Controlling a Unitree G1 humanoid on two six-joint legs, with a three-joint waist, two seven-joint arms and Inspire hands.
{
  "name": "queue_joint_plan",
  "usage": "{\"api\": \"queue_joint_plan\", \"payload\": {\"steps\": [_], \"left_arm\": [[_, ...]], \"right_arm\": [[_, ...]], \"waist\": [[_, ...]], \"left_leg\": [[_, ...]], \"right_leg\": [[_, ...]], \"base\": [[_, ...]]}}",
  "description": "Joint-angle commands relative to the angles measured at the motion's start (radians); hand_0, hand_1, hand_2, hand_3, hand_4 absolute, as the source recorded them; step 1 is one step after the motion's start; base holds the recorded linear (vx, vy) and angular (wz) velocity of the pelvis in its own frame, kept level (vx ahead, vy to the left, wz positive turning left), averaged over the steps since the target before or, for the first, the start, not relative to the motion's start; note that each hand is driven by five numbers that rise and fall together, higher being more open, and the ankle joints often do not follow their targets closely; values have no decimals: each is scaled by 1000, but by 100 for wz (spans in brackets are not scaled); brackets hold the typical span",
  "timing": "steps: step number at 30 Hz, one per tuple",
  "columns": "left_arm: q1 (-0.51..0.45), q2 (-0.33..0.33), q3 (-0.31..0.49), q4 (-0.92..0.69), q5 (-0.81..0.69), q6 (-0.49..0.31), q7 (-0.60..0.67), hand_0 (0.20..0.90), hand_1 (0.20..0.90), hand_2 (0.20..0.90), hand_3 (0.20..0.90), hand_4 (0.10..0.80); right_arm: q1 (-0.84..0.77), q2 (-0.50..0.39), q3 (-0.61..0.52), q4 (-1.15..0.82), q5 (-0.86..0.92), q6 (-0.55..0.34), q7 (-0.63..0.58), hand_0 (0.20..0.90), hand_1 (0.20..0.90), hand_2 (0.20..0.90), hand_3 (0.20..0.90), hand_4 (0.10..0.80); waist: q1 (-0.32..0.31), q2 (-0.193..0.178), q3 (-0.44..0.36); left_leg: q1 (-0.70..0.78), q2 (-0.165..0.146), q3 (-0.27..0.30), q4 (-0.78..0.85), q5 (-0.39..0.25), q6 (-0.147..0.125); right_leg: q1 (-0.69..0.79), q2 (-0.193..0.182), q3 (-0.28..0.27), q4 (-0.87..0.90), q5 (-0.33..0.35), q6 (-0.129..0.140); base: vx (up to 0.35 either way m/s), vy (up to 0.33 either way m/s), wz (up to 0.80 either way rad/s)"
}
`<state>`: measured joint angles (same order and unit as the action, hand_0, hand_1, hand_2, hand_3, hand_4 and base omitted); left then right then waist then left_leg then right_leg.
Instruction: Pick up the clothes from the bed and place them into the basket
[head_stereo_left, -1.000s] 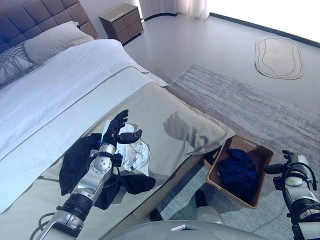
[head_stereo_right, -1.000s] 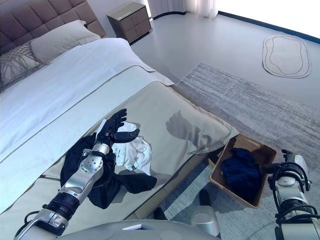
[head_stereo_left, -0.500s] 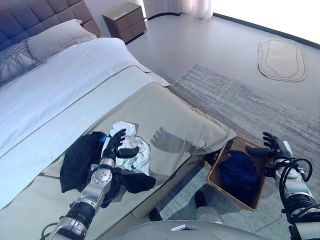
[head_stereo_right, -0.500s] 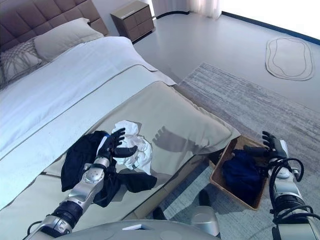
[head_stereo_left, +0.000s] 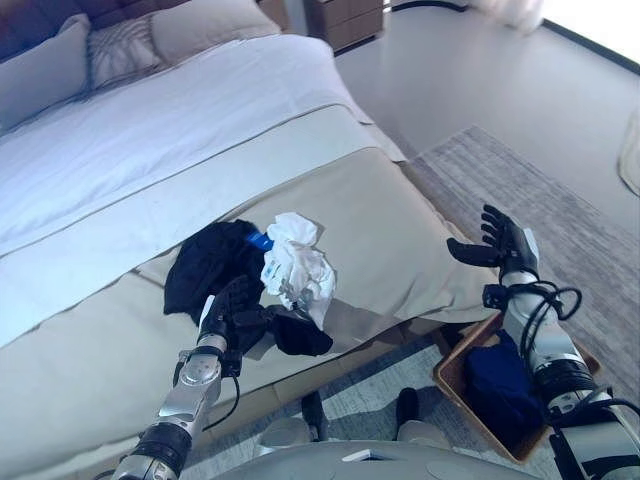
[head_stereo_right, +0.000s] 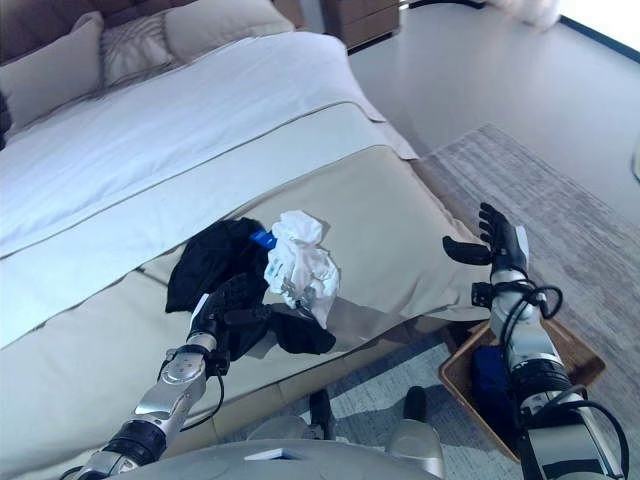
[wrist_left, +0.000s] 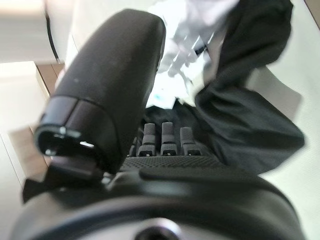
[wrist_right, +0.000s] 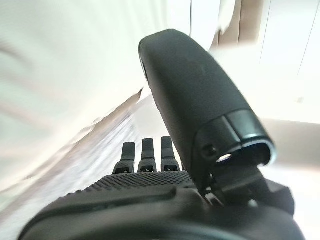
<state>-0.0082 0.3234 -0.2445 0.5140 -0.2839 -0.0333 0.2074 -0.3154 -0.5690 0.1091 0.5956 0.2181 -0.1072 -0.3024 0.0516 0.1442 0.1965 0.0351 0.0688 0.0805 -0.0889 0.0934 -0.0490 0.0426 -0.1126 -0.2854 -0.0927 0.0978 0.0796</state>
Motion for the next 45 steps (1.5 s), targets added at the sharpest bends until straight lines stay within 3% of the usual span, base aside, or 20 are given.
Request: {"api": "queue_joint_plan", "payload": {"steps": [1, 7, 13, 19, 23, 25, 30, 37, 45], "left_arm": [[-80, 58, -5, 28, 87, -110, 17, 900, 900, 900, 900, 800], [-55, 131, -45, -2, 265, -102, 20, 900, 900, 900, 900, 800], [-25, 182, -43, -49, 250, -116, 6, 900, 900, 900, 900, 800], [-34, 217, -27, -126, 207, -173, 1, 900, 900, 900, 900, 800], [-66, 233, -38, -174, 175, -189, -7, 900, 900, 900, 900, 800], [-75, 235, -39, -190, 160, -196, -9, 900, 900, 900, 900, 800], [-107, 238, -48, -232, 133, -215, 3, 900, 900, 900, 900, 800], [-123, 245, -61, -288, 116, -210, 9, 900, 900, 900, 900, 800], [-91, 248, -70, -327, 92, -205, 31, 900, 900, 900, 900, 800]], "right_arm": [[-220, -41, 51, -70, -145, -70, -91, 900, 900, 900, 900, 800], [-305, -82, 141, -28, -233, 24, -44, 900, 900, 900, 900, 800], [-408, -132, 227, 39, -290, 87, -24, 900, 900, 900, 900, 800], [-532, -162, 282, 79, -317, 143, -40, 900, 900, 900, 900, 800], [-610, -172, 303, 119, -317, 167, -32, 900, 900, 900, 900, 800], [-632, -172, 314, 136, -324, 173, -21, 900, 900, 900, 900, 800], [-706, -167, 338, 215, -345, 185, 13, 900, 900, 900, 900, 800], [-800, -158, 391, 286, -350, 219, 42, 900, 900, 900, 900, 800], [-846, -130, 429, 301, -348, 248, 99, 900, 900, 900, 900, 800]], "waist": [[19, -76, -14], [77, -87, -26], [137, -90, -15], [191, -74, 60], [221, -59, 125], [233, -58, 151], [264, -37, 227], [298, -9, 311], [318, 2, 323]], "left_leg": [[-16, 10, 97, 67, -73, -40], [-16, -11, 68, 62, -82, -25], [-35, -34, 33, 54, -76, -15], [-105, -55, -2, 67, -67, 1], [-166, -80, -27, 111, -73, 24], [-182, -90, -33, 148, -102, 23], [-275, -102, -23, 276, -134, 35], [-382, -124, -21, 410, -168, 56], [-520, -143, 0, 598, -256, 89]], "right_leg": [[30, -23, -58, 111, -147, -38], [51, -36, -99, 126, -165, -39], [53, -46, -132, 129, -162, -33], [-20, -74, -160, 192, -172, -26], [-79, -107, -178, 271, -187, -23], [-90, -127, -169, 318, -221, -20], [-138, -189, -189, 414, -232, -29], [-226, -241, -216, 543, -253, -35], [-378, -293, -211, 765, -328, -58]], "base": [[91, 108, 29], [139, 66, 27], [127, 46, 22], [-36, 78, 19], [-13, 115, 28], [94, 78, 17], [-5, 87, 16], [-33, 47, 11], [-12, 43, 7]]}}
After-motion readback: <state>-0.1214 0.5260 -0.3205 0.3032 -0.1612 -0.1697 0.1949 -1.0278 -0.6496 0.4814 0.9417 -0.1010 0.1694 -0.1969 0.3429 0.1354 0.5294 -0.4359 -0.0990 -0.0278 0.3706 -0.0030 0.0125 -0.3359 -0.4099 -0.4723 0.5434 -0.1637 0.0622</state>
